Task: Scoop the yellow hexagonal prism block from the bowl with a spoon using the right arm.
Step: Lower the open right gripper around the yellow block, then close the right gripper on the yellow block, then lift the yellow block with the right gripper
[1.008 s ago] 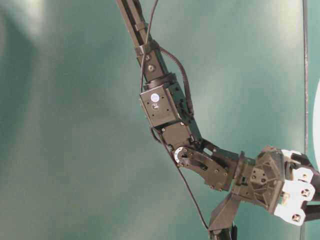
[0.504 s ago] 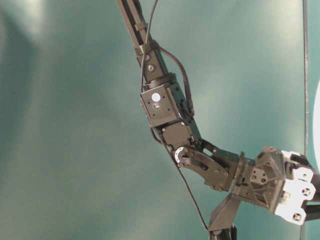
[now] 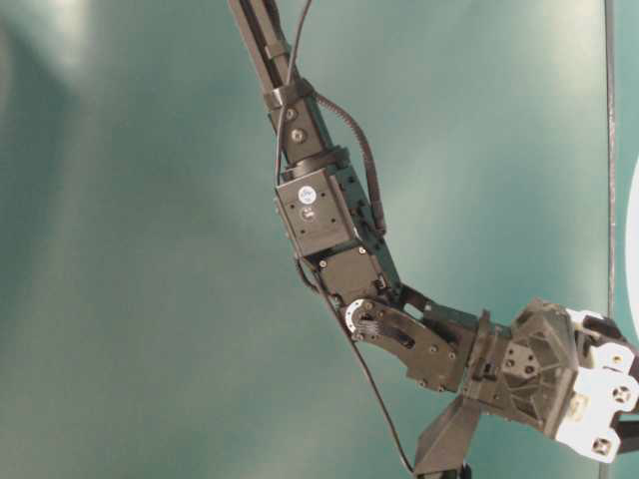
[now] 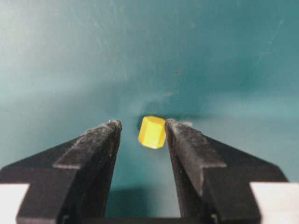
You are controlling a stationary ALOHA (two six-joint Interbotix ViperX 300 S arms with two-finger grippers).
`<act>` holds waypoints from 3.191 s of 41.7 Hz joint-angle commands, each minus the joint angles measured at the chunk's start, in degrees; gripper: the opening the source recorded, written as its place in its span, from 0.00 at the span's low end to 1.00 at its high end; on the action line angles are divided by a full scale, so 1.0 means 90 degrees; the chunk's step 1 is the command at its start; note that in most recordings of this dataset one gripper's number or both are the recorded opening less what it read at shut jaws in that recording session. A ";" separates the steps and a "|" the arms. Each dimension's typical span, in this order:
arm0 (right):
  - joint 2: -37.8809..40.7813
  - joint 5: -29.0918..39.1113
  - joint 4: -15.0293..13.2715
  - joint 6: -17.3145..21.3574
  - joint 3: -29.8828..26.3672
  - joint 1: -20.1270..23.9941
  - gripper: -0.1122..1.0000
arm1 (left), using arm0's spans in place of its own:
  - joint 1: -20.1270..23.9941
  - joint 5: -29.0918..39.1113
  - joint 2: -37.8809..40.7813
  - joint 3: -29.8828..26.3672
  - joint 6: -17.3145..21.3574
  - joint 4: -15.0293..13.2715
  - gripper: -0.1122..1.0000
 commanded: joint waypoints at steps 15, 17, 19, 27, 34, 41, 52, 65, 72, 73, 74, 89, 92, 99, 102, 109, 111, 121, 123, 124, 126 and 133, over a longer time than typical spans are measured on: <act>-0.0117 0.0020 -0.0020 -0.0020 -0.0088 0.0049 0.54 | 0.0000 -0.0039 0.0029 -0.0186 0.0000 0.0010 0.10; -0.0117 0.0020 -0.0029 -0.0020 -0.0068 0.0049 0.54 | -0.0010 -0.0029 0.0039 -0.0176 0.0010 0.0010 0.10; -0.0117 0.0020 -0.0020 -0.0020 -0.0059 0.0049 0.54 | -0.0010 -0.0039 0.0029 -0.0186 0.0000 0.0010 0.10; -0.0117 -0.0049 -0.0029 -0.0020 -0.0020 0.0049 0.54 | -0.0010 -0.0029 0.0039 -0.0176 0.0000 0.0020 0.10; -0.0117 -0.0186 -0.0029 -0.0029 0.0029 0.0049 0.51 | 0.0000 -0.0029 0.0029 -0.0176 0.0000 0.0020 0.10; -0.0117 -0.0205 -0.0029 -0.0039 0.0049 0.0049 0.42 | 0.0000 -0.0029 0.0029 -0.0176 0.0000 0.0020 0.10; -0.0176 -0.0205 -0.0029 -0.0039 0.0039 0.0049 0.28 | -0.0010 -0.0029 0.0029 -0.0186 0.0000 0.0020 0.10; -0.0605 -0.0068 -0.0029 0.0020 0.0029 0.0049 0.26 | 0.0000 0.0010 0.0029 -0.0186 0.0000 0.0010 0.10; -0.0674 0.0410 -0.0020 0.0039 -0.0117 0.0049 0.27 | 0.0000 0.0010 0.0029 -0.0186 0.0010 0.0020 0.10; -0.0664 0.0469 -0.0029 0.0039 -0.0137 0.0049 0.27 | -0.0010 0.0010 0.0029 -0.0186 0.0010 0.0010 0.10; -0.0674 0.0518 -0.0029 0.0039 -0.0146 0.0049 0.27 | -0.0010 0.0010 0.0029 -0.0186 0.0010 0.0010 0.10; -0.0801 0.0313 -0.0029 -0.0400 -0.0234 0.0107 0.35 | 0.0000 0.0010 0.0029 -0.0186 0.0000 0.0020 0.10; -0.0801 0.0068 -0.0029 -0.0596 -0.0234 0.0117 0.40 | 0.0000 0.0010 0.0029 -0.0186 0.0000 0.0010 0.10; -0.0752 -0.0439 -0.0020 -0.0586 -0.0234 0.0117 0.49 | -0.0010 0.0010 0.0010 -0.0186 0.0000 0.0020 0.10; -0.0703 -0.0576 -0.0020 -0.0410 -0.0234 0.0098 0.50 | -0.0010 0.0010 0.0000 -0.0186 0.0000 0.0010 0.10; -0.0547 -0.0732 -0.0029 0.0518 -0.0234 -0.0029 0.51 | 0.0000 0.0010 0.0000 -0.0186 -0.0010 0.0010 0.10; -0.0527 -0.0732 -0.0029 0.0684 -0.0234 -0.0039 0.51 | -0.0010 0.0010 0.0000 -0.0186 -0.0010 0.0020 0.10; -0.0439 -0.0684 -0.0020 0.1240 -0.0234 -0.0039 0.52 | 0.0000 0.0000 0.0000 -0.0186 -0.0010 0.0010 0.10; -0.0400 -0.0703 -0.0029 0.1318 -0.0234 -0.0039 0.52 | 0.0000 0.0000 0.0000 -0.0186 -0.0010 0.0020 0.10; -0.0371 -0.0703 -0.0029 0.1348 -0.0225 -0.0039 0.53 | 0.0000 0.0000 0.0000 -0.0186 -0.0010 0.0010 0.10; -0.0312 -0.0713 -0.0020 0.1426 -0.0234 -0.0039 0.54 | -0.0010 0.0010 0.0000 -0.0186 -0.0010 0.0010 0.10; -0.0146 -0.0684 -0.0010 0.1670 -0.0234 -0.0039 0.55 | -0.0010 0.0010 -0.0010 -0.0186 -0.0010 0.0010 0.10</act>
